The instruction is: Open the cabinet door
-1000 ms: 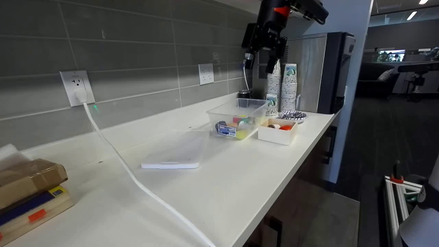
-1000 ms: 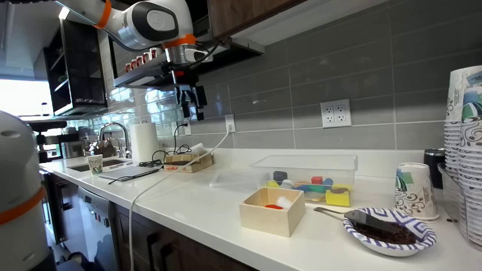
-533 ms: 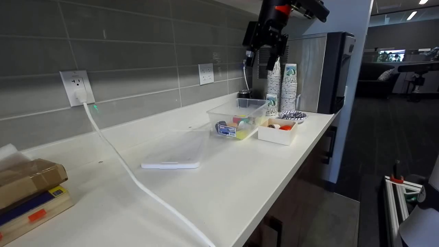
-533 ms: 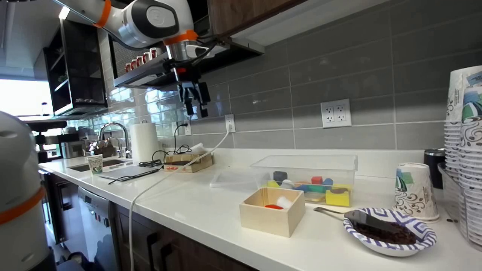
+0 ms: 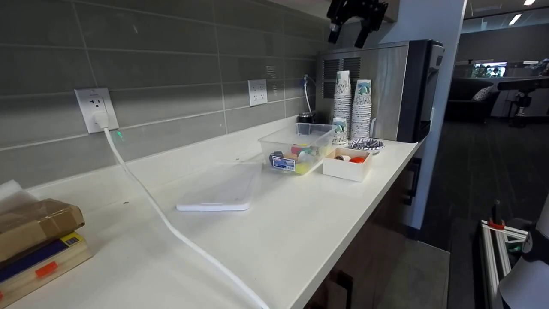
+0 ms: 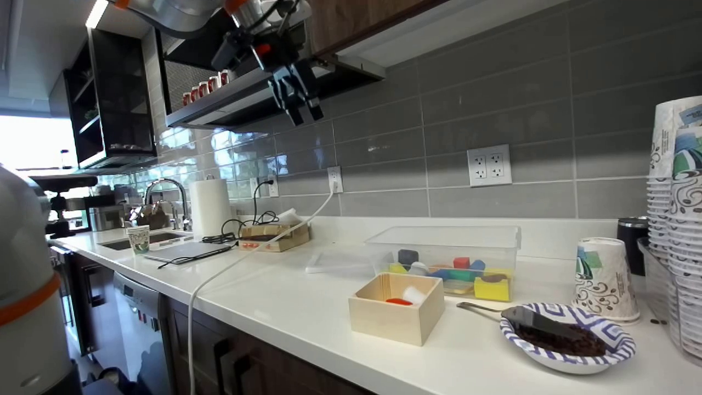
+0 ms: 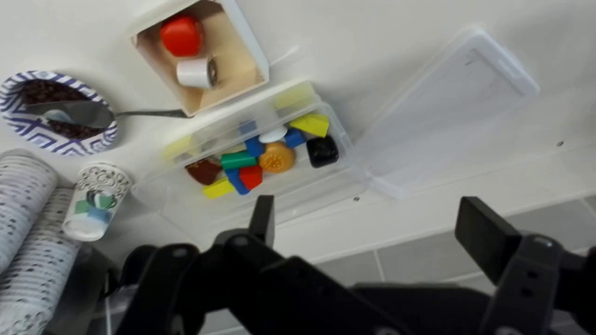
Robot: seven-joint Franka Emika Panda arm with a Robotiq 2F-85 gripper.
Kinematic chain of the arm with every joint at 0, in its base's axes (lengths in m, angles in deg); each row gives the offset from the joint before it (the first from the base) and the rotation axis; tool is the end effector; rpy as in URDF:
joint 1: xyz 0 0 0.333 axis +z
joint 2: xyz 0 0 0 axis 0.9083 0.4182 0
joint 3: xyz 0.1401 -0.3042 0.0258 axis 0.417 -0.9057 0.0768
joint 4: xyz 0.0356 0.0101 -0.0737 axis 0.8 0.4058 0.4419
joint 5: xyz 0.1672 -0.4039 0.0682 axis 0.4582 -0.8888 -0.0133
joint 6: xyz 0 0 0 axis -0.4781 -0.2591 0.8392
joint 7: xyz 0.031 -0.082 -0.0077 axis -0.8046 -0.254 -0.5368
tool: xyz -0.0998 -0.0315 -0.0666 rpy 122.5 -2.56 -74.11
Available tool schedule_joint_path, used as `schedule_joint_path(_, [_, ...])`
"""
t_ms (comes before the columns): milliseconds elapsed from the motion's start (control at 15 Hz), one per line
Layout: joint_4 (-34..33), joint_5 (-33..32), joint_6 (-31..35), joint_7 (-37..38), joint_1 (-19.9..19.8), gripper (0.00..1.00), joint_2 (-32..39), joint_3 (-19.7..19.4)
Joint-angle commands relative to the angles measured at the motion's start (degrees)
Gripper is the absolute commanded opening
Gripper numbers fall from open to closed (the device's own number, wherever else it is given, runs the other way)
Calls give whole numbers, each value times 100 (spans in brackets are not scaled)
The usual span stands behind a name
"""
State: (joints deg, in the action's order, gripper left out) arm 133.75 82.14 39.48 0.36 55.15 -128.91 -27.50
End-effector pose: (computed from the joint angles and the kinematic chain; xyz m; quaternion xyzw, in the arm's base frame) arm 0.3951 -0.0817 0.5949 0.9604 -0.1703 0.2204 0.0058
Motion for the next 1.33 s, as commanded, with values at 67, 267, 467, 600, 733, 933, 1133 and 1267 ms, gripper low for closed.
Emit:
schedule_joint_path(67, [-564, -388, 144, 409, -539, 100, -337, -99])
schedule_joint_path(267, [-1111, -662, 187, 668, -942, 100, -250, -131])
schedule_joint_path(467, [-1651, -1024, 128, 850, -1316, 100, -87, -154])
schedule_joint_path(600, [-1972, -1289, 167, 829, -1486, 100, 35, -202])
schedule_joint_path(733, [-2248, -1594, 315, 811, -1635, 100, 162, -248])
schedule_joint_path(933, [-2771, -1864, 469, 672, -1661, 100, 469, -387])
schedule_joint_path(1133, [-3248, -2021, 719, 544, -1615, 100, 800, -542])
schedule_joint_path(1267, [-3573, -2025, 962, 578, -1625, 100, 1074, -644])
